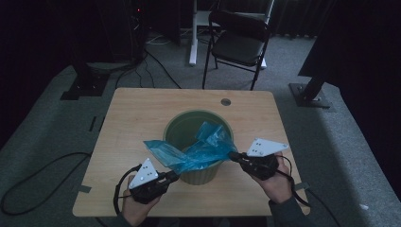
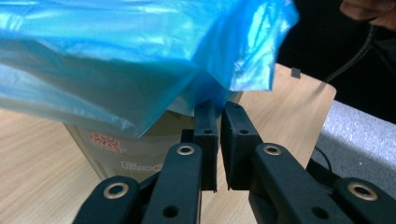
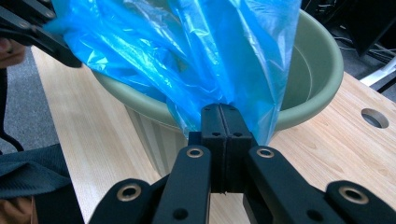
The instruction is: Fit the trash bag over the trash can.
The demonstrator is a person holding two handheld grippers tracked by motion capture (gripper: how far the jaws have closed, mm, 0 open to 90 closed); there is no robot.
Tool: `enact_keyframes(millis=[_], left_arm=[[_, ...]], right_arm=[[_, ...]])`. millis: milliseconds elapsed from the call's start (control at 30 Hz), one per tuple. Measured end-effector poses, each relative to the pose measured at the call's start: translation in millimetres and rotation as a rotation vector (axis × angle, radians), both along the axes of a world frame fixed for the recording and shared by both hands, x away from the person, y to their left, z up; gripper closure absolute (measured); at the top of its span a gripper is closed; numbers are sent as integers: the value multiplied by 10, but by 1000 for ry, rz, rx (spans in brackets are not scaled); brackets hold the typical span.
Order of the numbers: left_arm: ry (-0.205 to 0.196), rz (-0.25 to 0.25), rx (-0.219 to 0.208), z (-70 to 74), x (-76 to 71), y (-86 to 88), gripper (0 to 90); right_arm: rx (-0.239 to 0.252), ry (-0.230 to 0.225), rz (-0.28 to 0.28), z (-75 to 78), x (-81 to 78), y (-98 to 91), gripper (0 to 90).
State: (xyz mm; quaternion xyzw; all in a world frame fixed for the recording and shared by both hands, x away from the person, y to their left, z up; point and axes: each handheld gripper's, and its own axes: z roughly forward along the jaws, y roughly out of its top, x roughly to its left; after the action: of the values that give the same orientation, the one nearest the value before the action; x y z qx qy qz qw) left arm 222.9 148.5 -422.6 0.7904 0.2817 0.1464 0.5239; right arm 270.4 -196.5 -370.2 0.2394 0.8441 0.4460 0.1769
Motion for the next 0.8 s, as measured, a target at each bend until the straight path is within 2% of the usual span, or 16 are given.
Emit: enact_keyframes(millis=[133,167,367,800], left_arm=[[-13,0,-7,42,-35,20,811],[-29,4,-10,95,-74,59,811],[-47,23,-24,172,-135,156,742],[-95,75,-62,343,-192,360,645]], right_arm=[[-1,-2,3,-4,1,2,900],[-1,-2,3,-4,1,2,900],[-5,-8,8,-3,-4,7,900],[-10,-11,10,2,-10,21,900]])
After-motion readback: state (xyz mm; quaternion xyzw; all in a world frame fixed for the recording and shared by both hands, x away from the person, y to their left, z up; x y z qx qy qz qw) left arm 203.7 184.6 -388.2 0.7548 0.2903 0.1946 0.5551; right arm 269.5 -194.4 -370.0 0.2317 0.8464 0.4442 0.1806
